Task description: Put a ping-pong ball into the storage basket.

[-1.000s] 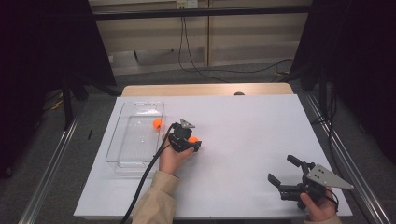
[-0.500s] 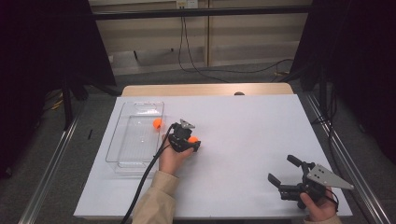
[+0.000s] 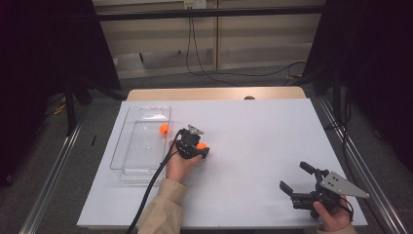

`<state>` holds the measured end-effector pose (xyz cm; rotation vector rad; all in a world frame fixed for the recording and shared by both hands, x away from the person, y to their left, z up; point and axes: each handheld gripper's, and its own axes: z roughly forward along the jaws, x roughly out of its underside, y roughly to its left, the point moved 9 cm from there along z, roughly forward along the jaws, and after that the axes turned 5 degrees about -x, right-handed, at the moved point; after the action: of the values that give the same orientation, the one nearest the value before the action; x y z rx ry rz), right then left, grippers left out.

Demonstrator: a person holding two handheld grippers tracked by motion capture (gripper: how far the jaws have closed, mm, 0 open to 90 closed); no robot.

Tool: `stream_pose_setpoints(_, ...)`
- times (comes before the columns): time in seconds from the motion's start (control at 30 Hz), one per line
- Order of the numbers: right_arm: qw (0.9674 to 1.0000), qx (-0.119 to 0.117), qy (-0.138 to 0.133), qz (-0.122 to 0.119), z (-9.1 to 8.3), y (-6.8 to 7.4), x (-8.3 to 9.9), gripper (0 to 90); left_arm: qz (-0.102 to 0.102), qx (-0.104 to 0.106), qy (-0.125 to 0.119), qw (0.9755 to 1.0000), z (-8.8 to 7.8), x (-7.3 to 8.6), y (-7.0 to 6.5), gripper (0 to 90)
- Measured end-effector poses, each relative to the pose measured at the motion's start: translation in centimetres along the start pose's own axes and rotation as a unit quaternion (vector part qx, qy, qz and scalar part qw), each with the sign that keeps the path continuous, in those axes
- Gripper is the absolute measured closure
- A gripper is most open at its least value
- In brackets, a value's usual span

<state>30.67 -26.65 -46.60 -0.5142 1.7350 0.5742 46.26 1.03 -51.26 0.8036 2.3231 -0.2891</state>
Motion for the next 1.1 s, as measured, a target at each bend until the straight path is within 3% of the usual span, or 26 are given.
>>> stream_pose_setpoints(0.2,1.0,0.001,-0.001,0.001,0.0,0.0,0.0,0.7,0.001,0.002,-0.001,1.0,-0.2,-0.1,0.1,51.0)
stream_pose_setpoints(1.1,1.0,-0.001,-0.001,-0.002,0.1,0.0,-0.1,0.7,-0.038,0.019,-0.021,0.9989,-2.1,-1.0,0.4,51.0)
